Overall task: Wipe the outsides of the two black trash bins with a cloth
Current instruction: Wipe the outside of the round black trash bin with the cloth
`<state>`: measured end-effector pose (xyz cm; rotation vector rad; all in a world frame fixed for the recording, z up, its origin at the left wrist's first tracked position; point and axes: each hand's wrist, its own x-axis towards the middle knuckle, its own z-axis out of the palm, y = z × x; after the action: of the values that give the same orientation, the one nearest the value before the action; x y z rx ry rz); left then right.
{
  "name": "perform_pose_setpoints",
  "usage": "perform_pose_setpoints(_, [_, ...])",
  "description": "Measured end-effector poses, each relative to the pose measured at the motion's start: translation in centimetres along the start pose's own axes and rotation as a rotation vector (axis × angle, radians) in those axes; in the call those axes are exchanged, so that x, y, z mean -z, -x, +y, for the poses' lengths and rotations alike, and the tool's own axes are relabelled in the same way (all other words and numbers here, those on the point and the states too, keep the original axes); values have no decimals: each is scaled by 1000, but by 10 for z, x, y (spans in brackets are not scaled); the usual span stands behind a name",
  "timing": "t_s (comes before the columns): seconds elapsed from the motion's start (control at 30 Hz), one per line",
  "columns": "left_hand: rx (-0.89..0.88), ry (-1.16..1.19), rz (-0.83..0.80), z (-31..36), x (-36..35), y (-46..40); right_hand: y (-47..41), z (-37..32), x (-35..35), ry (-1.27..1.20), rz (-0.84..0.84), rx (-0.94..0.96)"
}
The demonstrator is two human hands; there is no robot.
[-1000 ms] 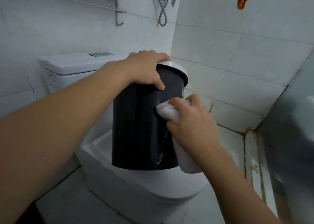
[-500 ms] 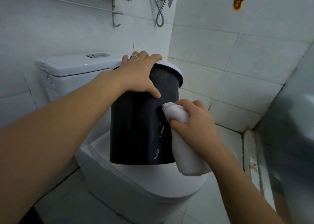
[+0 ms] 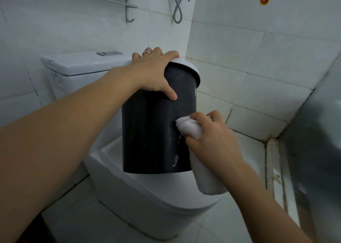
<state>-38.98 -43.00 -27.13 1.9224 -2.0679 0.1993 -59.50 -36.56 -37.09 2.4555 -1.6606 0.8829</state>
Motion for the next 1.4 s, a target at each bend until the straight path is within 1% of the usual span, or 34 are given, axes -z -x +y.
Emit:
perform_pose_setpoints(0.13, [-9,-9,12,2,-3,-2,1,4,-2,98,36,-9])
perform_pose_setpoints(0.3, [-9,-11,1,3,-2,-5,15,-11,-5,128,64,115])
perform_pose_setpoints(0.37, [-19,-1,-8,3,-1,-5,17,-12,-5,121,51,123])
perform_pose_setpoints(0.57, [-29,-10,-1,6,0,-5,2,11,1,120,13,-35])
perform_pose_setpoints(0.63, [-29,-12,0,7,-1,-5,0,13,3,129,2,-58])
perform_pose_setpoints(0.7, [-28,-8,-3,6,-2,-5,2,9,4,126,13,-31])
perform_pose_setpoints(0.8, [-28,-8,-4,6,-2,-6,9,-7,1,108,38,74])
perform_pose_setpoints(0.87, [-33,-9,-4,5,-2,-7,12,-14,-2,122,51,112])
perform_pose_setpoints(0.93, [-34,-3,-5,4,-1,-6,9,-12,-3,138,61,90])
perform_pose_setpoints(1.07, [-34,-8,-3,4,-1,-5,-4,4,2,171,32,-32])
perform_pose_setpoints(1.13, [-36,-21,-1,6,-1,-5,-8,4,4,171,42,-50])
perform_pose_setpoints(1.2, [-40,-24,-2,8,-2,-6,-8,-4,4,151,67,-20])
perform_pose_setpoints(1.33, [-52,-20,-4,10,-2,-7,-2,-23,0,143,102,112])
perform_pose_setpoints(1.4, [-50,-20,-5,9,-2,-8,-3,-22,0,149,93,105])
